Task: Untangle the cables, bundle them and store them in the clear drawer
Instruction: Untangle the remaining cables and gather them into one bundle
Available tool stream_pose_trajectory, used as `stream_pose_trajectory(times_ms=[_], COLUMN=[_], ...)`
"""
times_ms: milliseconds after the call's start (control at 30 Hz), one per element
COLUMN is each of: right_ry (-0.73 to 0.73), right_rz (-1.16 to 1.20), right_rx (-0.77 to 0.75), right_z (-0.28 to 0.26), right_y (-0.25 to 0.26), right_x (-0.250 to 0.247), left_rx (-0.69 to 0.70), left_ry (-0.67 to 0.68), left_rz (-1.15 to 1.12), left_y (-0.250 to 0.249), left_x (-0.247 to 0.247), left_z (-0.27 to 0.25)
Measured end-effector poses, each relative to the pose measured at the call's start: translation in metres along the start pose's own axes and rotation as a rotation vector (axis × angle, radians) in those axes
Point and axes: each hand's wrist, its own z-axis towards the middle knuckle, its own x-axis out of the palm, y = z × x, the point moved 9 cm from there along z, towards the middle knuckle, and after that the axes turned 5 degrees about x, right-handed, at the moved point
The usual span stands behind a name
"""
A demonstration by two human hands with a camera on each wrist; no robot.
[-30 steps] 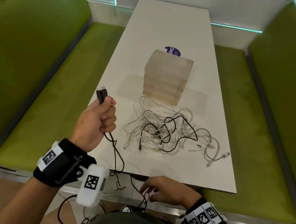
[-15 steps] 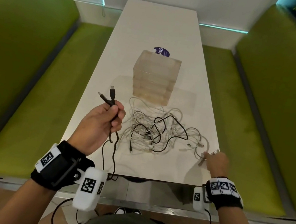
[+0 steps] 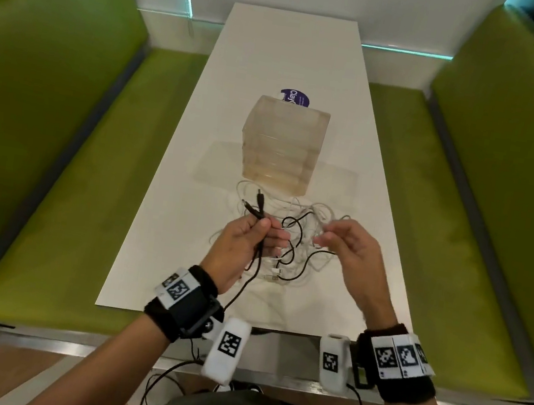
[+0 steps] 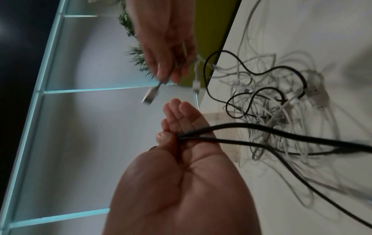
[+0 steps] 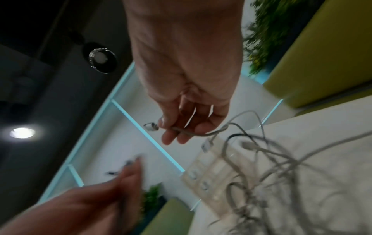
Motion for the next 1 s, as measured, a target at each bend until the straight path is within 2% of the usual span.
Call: stream_pose_trajectory(times_ms=[100, 367, 433, 467, 600, 667, 767, 833, 900, 1000], right_ry=[0.106, 0.090, 0.130, 0.177, 0.401, 0.453, 0.407, 0.355, 0.313, 0.251], right_rz=[0.038, 0.083, 0.041, -0.037, -0.600, -0.674, -0.644, -0.565, -0.487, -0.326], right_rx=[-0.013, 0.043, 0.048, 0.037, -0.013, -0.018, -0.021, 0.025, 0.037, 0.007], right_z=[0.004, 0.011, 0.012, 0.014, 0.020, 0.026, 0.039, 0.047, 0.051, 0.052], right_y=[0.008, -0.007, -0.007, -0.007, -0.015, -0.028, -0.053, -0.065, -0.062, -0.041], right_x=[0.035, 0.058, 0.064, 0.068, 0.080, 0.075, 0.048, 0.031, 0.027, 0.035], left_rx=[-0.014, -0.024, -0.025, -0.023, 0.037, 0.116, 0.215, 0.248, 0.237, 0.115], left_ry=[-0.020, -0.067, -0.066, -0.064, -0.124, -0.153, -0.225, -0.277, -0.311, -0.294], left_rz=[0.024, 0.007, -0.012, -0.017, -0.125, -0.244, -0.379, -0.379, -0.281, -0.024], left_y=[0.009, 0.007, 0.006, 0.005, -0.014, -0.035, -0.067, -0.079, -0.075, -0.041], left_x=[0.012, 0.009, 0.006, 0.004, -0.015, -0.031, -0.064, -0.085, -0.095, -0.087], left_z=[0.005, 0.004, 0.005, 0.006, 0.013, 0.015, 0.017, 0.016, 0.016, 0.019])
